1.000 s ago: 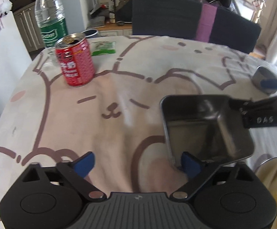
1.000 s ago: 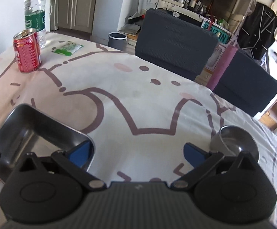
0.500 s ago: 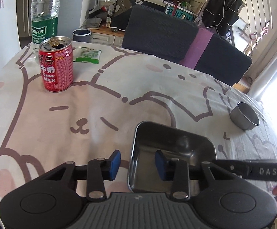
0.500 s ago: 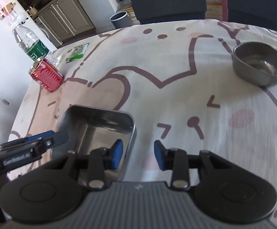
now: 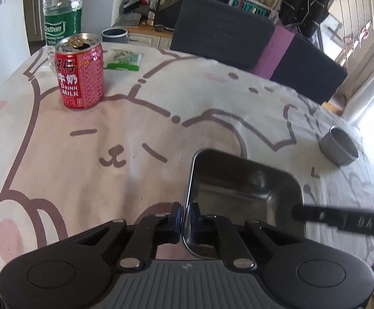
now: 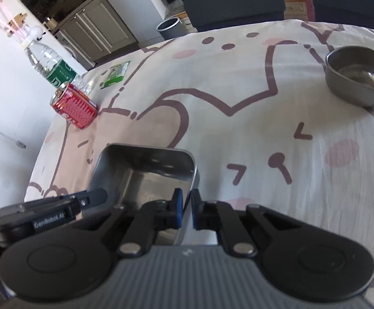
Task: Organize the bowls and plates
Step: 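Lift the steel tray and carry it toward the stacked plates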
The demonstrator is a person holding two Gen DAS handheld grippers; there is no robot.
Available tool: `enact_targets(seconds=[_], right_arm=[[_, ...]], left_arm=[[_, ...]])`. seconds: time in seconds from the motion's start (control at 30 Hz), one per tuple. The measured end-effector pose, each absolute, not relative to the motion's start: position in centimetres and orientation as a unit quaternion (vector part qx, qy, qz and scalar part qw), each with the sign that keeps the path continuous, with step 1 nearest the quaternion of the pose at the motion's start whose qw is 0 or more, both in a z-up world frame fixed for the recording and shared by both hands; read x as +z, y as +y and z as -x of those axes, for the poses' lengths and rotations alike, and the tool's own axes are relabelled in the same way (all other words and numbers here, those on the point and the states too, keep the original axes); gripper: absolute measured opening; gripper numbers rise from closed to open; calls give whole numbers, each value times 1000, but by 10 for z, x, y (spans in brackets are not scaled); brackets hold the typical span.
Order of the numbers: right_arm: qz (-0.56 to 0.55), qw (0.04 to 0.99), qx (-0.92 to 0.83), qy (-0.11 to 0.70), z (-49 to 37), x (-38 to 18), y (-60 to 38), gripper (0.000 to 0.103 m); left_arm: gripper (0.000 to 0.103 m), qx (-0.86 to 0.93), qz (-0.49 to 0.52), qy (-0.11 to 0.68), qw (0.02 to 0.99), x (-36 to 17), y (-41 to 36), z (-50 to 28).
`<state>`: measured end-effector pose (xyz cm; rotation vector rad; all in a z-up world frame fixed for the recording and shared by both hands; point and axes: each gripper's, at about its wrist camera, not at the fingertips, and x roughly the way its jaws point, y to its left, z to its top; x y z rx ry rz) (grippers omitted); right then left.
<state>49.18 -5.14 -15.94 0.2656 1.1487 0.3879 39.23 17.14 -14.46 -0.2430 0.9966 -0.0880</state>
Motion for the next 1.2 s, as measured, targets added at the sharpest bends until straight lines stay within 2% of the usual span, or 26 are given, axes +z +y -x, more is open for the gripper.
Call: enact_targets(seconds=[0.13,0.2,0.23,0.27,0.33,0.4,0.43,0.57,0.77,0.9,1.2], right_arm=[[-118,805,181,552,-491,-162,-48,9],[-124,804,177,554,-490,-162,-47,10],[-126,803,172,556,-489,-163,-48,13],[-128,802,164,560,-489,-164,-48,22],[-121,797,161,570,-487,-166,-47,27],[-111,796,173,570,-486,-166,-45,21],[-114,796,182,566,-486,-166,-46,12],[-96,820,171,537,-488,-159,-49,6],[-107,821,176,532,-493,-162,-56,6],[-94,828,179,522,-492,-162,-53,6],[-90,848,193,486,-485,-146,-60,6]], left_arm=[[8,-35,119,469,874,-144,171,-394],[12,-34,119,462,878,-144,171,-395],[16,-33,120,460,879,-144,171,-396],[19,-31,121,459,880,-144,171,-396],[20,-32,126,456,881,-145,170,-398],[20,-36,128,456,880,-145,170,-399],[20,-39,130,457,879,-144,170,-399],[19,-43,133,466,874,-144,169,-399],[17,-42,134,488,861,-150,171,-397],[3,-50,138,483,863,-147,169,-397],[3,-49,130,457,878,-123,159,-387]])
